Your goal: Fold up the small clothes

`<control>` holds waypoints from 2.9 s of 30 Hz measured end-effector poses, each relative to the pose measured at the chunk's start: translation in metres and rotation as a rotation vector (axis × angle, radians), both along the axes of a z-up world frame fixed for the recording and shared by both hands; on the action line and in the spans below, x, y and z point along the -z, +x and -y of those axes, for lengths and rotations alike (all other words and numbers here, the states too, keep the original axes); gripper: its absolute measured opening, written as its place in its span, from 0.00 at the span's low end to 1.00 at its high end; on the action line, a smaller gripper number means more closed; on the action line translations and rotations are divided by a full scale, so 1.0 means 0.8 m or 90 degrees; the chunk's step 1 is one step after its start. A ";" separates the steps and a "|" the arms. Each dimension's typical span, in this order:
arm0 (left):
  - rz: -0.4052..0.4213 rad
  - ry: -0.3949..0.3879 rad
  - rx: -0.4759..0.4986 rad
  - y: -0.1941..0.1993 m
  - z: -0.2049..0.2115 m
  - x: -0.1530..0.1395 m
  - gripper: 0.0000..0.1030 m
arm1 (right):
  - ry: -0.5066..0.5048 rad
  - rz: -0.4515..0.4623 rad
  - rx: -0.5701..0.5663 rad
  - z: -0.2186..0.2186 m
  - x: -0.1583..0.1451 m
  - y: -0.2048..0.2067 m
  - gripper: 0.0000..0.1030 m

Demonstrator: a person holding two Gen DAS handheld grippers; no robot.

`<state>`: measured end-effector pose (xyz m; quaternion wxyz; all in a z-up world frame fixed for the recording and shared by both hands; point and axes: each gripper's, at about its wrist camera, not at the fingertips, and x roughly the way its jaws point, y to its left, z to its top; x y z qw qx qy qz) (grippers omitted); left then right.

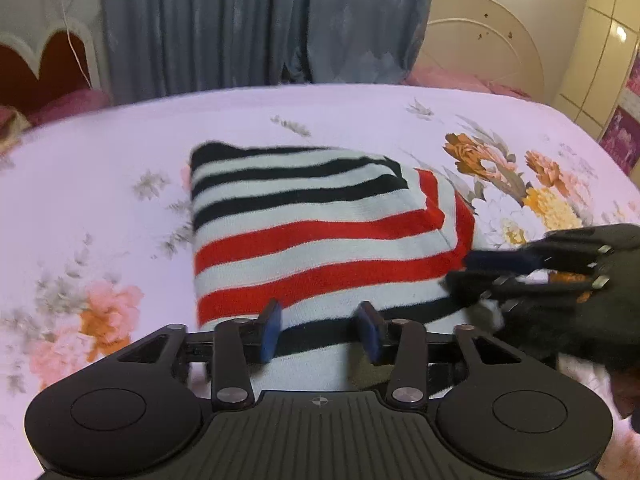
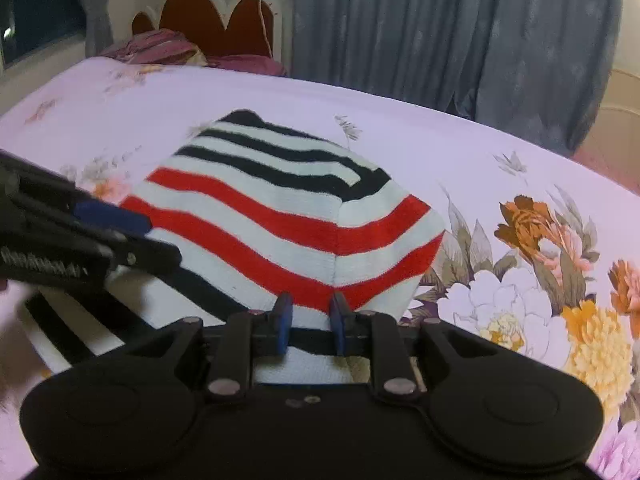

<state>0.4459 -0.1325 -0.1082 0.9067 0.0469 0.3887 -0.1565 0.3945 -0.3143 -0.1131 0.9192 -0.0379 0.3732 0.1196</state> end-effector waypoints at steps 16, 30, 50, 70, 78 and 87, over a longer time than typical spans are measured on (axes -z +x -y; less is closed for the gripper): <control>-0.078 -0.123 -0.072 0.004 -0.065 0.020 0.93 | 0.408 -0.130 0.100 0.132 0.030 -0.014 0.63; -0.144 -0.209 -0.069 0.039 -0.076 0.058 0.93 | 0.498 -0.211 0.061 0.135 0.064 0.033 0.67; -0.140 -0.173 -0.040 0.054 -0.048 0.052 0.81 | 0.367 -0.167 0.025 0.097 0.050 0.054 0.45; -0.004 -0.006 0.070 0.013 -0.031 -0.013 0.54 | 0.111 -0.029 0.005 0.001 -0.031 0.006 0.30; 0.014 -0.017 0.065 0.007 -0.142 -0.030 0.54 | 0.088 -0.005 0.001 -0.097 -0.051 0.008 0.30; 0.007 -0.009 0.021 0.012 -0.315 -0.028 0.54 | 0.098 -0.006 -0.045 -0.252 -0.044 0.035 0.30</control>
